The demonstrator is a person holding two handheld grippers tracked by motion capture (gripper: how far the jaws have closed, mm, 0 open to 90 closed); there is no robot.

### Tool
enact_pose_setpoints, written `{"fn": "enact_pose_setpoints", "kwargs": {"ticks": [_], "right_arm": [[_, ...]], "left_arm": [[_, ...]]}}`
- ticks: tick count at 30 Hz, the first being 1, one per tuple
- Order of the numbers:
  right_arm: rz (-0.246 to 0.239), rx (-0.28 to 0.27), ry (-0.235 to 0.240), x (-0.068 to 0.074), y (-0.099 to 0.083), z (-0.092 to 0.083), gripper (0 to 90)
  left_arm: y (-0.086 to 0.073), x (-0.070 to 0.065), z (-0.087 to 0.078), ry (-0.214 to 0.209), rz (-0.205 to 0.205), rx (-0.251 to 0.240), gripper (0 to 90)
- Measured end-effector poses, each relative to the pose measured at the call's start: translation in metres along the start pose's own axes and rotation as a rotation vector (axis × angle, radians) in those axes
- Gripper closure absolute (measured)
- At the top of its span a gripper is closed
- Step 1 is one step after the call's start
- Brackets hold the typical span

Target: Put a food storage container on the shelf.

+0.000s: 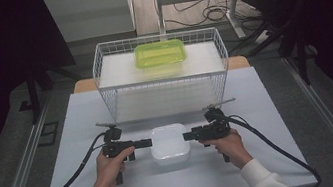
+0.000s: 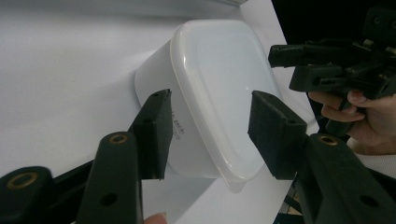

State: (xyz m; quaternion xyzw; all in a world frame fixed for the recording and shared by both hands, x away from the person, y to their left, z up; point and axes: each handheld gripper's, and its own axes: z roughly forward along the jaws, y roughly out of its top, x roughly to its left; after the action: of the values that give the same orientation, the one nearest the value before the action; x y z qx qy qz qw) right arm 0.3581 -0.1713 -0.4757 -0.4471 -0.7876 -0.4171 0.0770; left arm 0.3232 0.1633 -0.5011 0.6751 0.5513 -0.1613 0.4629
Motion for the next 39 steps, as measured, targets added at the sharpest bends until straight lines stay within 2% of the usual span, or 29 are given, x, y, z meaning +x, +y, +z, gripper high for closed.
{"fn": "enact_pose_setpoints", "kwargs": {"ticks": [1,6,8,12,14,17,18,21,27,39], "right_arm": [[0.026,-0.005,0.017,-0.004,0.0,0.001,45.7],[0.056,0.001,0.04,-0.01,-0.001,0.003,48.4],[0.078,0.006,0.051,-0.013,-0.002,0.005,50.1],[0.093,0.018,0.062,-0.015,-0.004,0.009,52.4],[0.131,0.015,0.1,-0.019,-0.005,0.01,55.7],[0.156,0.013,0.113,-0.021,-0.006,0.01,59.3],[0.173,0.014,0.133,-0.022,-0.007,0.01,64.0],[0.195,0.019,0.147,-0.023,-0.007,0.01,65.7],[0.217,0.019,0.147,-0.022,-0.008,0.008,68.1],[0.201,-0.009,0.147,-0.016,-0.008,0.0,74.9]], "left_arm": [[0.0,0.001,0.002,-0.009,-0.005,0.005,51.0],[-0.001,0.002,0.005,-0.034,-0.018,0.012,53.1],[-0.001,0.004,0.006,-0.057,-0.031,0.015,54.8],[-0.002,0.006,0.006,-0.061,-0.038,0.021,57.6],[-0.002,0.007,0.006,-0.065,-0.041,0.023,59.4],[-0.003,0.008,0.008,-0.074,-0.048,0.027,62.1],[-0.004,0.009,0.01,-0.075,-0.051,0.031,65.8],[-0.004,0.01,0.01,-0.078,-0.061,0.028,68.9],[-0.005,0.01,0.008,-0.104,-0.088,0.015,71.5],[-0.005,0.007,0.001,-0.104,-0.068,-0.002,78.5]]}}
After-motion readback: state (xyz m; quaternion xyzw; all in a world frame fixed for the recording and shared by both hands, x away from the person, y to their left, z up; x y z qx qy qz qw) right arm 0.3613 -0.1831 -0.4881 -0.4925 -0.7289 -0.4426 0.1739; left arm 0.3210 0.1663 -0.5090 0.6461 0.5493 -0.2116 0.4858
